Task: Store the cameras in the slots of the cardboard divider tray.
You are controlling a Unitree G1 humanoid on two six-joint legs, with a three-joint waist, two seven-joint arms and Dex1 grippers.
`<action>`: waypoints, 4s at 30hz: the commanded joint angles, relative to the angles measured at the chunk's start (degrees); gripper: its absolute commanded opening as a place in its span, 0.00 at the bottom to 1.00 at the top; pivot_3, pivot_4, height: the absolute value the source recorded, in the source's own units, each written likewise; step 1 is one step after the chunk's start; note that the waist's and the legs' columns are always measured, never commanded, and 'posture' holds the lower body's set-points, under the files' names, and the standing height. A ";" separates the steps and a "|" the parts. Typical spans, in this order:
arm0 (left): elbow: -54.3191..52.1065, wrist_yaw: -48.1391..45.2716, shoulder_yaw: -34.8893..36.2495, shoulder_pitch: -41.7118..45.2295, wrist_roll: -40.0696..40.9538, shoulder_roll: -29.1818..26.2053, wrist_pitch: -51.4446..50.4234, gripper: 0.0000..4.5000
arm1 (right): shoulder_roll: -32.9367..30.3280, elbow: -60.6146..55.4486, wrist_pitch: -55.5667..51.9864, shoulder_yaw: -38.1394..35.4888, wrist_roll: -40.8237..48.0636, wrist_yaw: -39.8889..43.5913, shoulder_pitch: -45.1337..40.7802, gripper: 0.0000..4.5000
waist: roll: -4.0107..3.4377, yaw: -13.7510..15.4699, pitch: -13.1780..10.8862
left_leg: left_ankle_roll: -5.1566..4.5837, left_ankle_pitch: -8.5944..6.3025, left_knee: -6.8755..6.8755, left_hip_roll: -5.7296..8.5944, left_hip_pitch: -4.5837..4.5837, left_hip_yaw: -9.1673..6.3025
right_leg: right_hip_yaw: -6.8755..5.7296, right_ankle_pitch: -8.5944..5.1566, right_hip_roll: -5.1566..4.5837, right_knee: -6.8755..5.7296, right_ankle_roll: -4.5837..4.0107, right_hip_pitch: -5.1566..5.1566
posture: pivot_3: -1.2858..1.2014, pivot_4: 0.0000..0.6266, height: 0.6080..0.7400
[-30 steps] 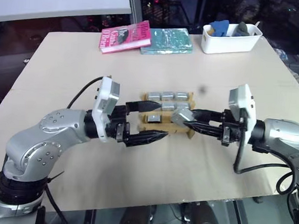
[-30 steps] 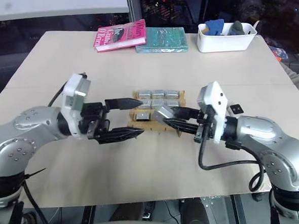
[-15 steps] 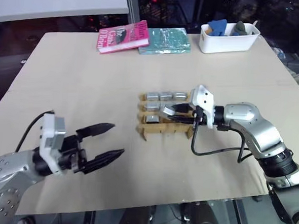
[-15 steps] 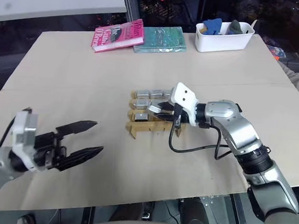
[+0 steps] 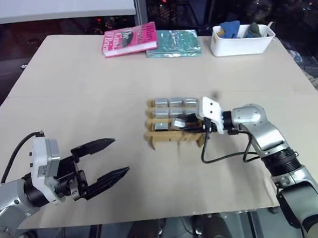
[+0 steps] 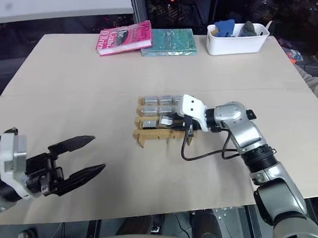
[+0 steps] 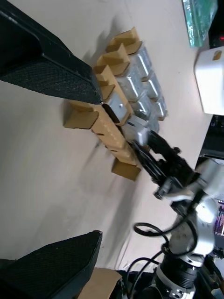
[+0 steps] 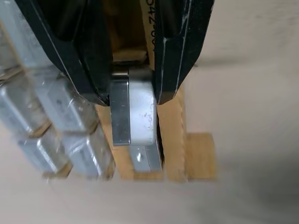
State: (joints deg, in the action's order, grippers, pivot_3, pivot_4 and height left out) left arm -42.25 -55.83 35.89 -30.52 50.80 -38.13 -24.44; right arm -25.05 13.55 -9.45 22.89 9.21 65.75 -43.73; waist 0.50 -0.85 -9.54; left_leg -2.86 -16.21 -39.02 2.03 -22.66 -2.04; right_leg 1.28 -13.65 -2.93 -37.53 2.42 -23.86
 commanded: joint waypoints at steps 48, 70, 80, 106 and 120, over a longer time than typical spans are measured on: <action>0.43 5.31 -12.33 21.66 6.16 -6.62 -4.87 1.00 | -5.32 -12.57 -38.86 -33.29 2.20 -43.09 17.43 0.84 | -0.15 0.11 -0.03 | 0.05 0.06 0.45 0.04 -0.05 0.23 | 0.24 0.01 0.07 0.11 0.02 -0.26 | 0.52 0.24 1.00; 5.45 36.13 -18.46 36.12 31.29 -10.54 -21.45 1.00 | -10.24 -34.19 -8.95 -15.61 -3.69 -28.43 19.79 0.42 | -0.16 -0.28 -0.05 | 0.05 0.06 0.31 -0.07 -0.02 0.21 | 0.28 0.01 0.21 -0.12 0.05 -0.28 | 0.52 0.24 1.00; 16.12 56.78 -30.65 53.15 49.32 -6.30 -25.75 1.00 | -3.28 -40.16 -3.64 -6.29 -9.04 -28.78 16.28 0.42 | -0.05 0.32 -0.07 | 0.15 0.12 -0.20 0.15 0.00 0.03 | 0.12 0.02 0.11 -0.35 0.06 -0.14 | 0.52 0.24 1.00; 22.05 51.20 -33.30 60.86 41.48 -0.27 -28.32 0.17 | -2.91 -47.65 -12.87 -9.98 -3.39 -27.09 18.03 0.99 | -0.04 0.30 -0.06 | 0.25 0.18 -0.16 0.11 0.01 -0.01 | 0.06 0.01 0.19 -0.37 0.04 -0.17 | 0.52 0.24 1.00; 50.52 0.31 -57.82 81.99 -12.25 1.78 -10.81 0.17 | -9.28 -62.97 -23.95 -40.35 21.61 -24.01 47.15 0.99 | -0.03 1.42 -0.05 | 0.19 0.18 -0.14 0.23 -0.01 0.00 | -0.18 0.00 0.45 -0.25 0.06 -0.02 | 0.52 0.24 1.00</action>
State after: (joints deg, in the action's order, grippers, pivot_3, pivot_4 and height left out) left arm 6.32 -51.64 -21.42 50.04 42.30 -36.30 -38.59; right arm -33.92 -46.30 -34.64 -14.87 28.93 41.10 3.07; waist 0.47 0.57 -9.60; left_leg -2.67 -16.03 -39.16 2.23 -22.67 -2.05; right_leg 1.09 -13.66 -2.47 -37.78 2.48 -23.87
